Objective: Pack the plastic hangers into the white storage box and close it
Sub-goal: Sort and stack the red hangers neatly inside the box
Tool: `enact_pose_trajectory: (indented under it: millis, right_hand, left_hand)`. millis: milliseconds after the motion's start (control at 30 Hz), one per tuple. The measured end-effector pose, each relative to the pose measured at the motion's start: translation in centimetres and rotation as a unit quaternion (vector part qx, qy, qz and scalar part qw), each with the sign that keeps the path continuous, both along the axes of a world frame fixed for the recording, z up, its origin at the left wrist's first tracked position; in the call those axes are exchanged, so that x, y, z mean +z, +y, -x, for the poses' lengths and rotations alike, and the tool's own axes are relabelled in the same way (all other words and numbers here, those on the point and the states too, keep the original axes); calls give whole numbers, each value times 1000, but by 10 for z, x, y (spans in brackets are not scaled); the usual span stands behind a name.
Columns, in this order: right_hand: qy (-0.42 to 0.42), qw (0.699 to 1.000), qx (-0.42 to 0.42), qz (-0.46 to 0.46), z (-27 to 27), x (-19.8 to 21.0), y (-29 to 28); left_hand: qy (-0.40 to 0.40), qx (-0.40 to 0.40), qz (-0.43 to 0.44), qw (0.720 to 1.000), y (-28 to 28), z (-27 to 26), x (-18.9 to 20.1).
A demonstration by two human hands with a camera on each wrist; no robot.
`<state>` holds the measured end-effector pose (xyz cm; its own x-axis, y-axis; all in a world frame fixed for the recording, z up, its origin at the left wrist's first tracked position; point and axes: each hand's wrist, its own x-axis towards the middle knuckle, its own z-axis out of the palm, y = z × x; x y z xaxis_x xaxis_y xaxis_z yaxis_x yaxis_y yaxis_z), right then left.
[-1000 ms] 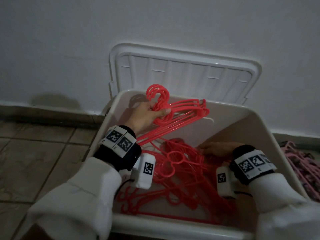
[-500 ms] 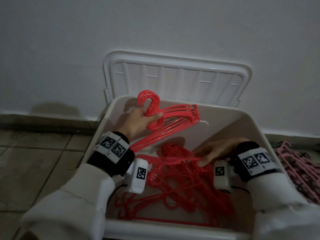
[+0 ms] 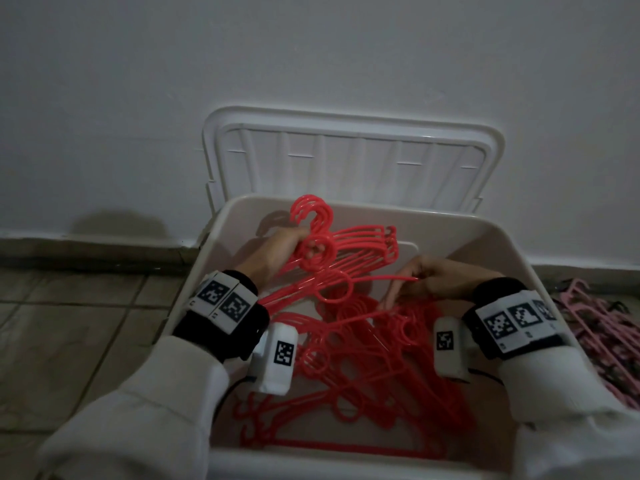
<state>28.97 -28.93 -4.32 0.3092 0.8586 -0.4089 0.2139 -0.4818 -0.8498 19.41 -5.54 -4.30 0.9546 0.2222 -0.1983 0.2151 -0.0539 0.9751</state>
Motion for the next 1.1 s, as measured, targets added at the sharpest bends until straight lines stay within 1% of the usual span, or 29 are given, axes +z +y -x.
enact_pose_trajectory:
  millis: [67, 100, 200, 267, 333, 367, 433, 500, 567, 667, 767, 833, 900, 933, 967, 1033, 1067, 1100]
  right_hand:
    - [7, 1000, -3, -16, 0, 2, -1]
    - [12, 999, -16, -25, -1, 2, -1]
    - [15, 999, -35, -39, -3, 1, -2]
    - [10, 999, -32, -41, -4, 0, -2]
    - [-3, 998, -34, -45, -4, 0, -2]
    - [-11, 998, -35, -47, -4, 1, -2]
    - [-21, 998, -36, -54, -4, 0, 1]
    - [-33, 996, -46, -62, -2, -1, 5]
    - [-49, 994, -68, -73, -1, -2, 10]
    - [-105, 983, -112, -99, -3, -4, 13]
    - [-165, 964, -178, -105, -10, -7, 9]
    - [-223, 943, -237, -78, -16, -11, 5]
    - [-253, 920, -299, -12, -19, -14, 0]
    - [-267, 912, -310, 35, -19, -16, -2]
    - [-291, 904, -299, 92, -18, -17, -2]
    - [-329, 897, -227, 189, -12, -20, 1]
    - [-333, 901, -187, 205, -8, -22, 7]
    - [-323, 911, -153, 204, -2, -26, 13]
  left_hand:
    - [1, 14, 62, 998, -1, 1, 2]
    - [0, 16, 77, 997, -2, 2, 4]
    - [14, -17, 105, 994, -6, 7, 9]
    - [42, -56, 101, 992, -3, 8, 8]
    - [53, -66, 104, 991, 0, 8, 6]
    - [44, -61, 91, 993, 1, 8, 4]
    - [19, -42, 22, 999, 0, 5, -1]
    - [8, -63, -40, 997, -5, 5, -2]
    - [11, -76, -80, 994, -8, 4, -2]
    - [1, -74, -89, 993, -6, 5, -2]
    - [-8, -56, -82, 995, -3, 3, -7]
    - [-12, -45, -72, 996, -1, 2, -9]
    - [-15, -28, -67, 997, 1, 0, -10]
    - [-19, -22, -64, 998, 2, -1, -10]
    - [-25, -18, -59, 998, 2, -1, -10]
    - [-34, -17, -54, 998, 2, 0, -9]
    - [-37, -18, -51, 998, 1, 0, -9]
    - [-38, -17, -48, 998, 1, 0, -8]
